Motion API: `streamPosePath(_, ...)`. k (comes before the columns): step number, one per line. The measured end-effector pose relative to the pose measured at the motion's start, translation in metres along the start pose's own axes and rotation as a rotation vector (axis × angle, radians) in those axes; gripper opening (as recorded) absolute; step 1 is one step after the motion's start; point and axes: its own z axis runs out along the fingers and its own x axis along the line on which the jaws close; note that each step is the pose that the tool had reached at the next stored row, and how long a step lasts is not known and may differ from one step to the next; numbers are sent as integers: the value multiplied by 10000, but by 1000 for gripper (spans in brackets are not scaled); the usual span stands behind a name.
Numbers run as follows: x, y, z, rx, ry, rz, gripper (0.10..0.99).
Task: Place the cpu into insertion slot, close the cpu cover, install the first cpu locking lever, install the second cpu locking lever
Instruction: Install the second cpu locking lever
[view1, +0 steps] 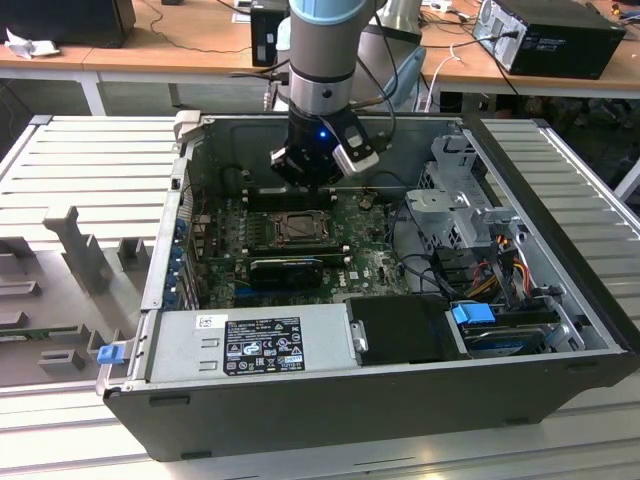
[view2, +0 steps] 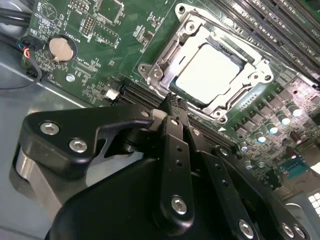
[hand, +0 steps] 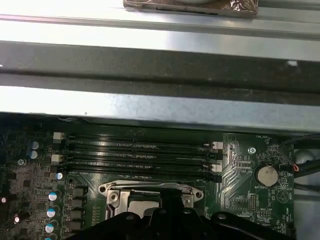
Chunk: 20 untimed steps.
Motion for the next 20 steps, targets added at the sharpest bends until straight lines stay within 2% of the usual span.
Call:
streamPosePath(4,3,-53,-6,0,0,-1,106)
streamPosePath(8,4,-67,-13,4,2,0,106)
streamPosePath(10,3,-64,-40,1,1,0,106)
streamPosePath(15,0,-46,-211,-1,1,0,106)
streamPosePath(20,3,-73,-231,-3,0,0,106)
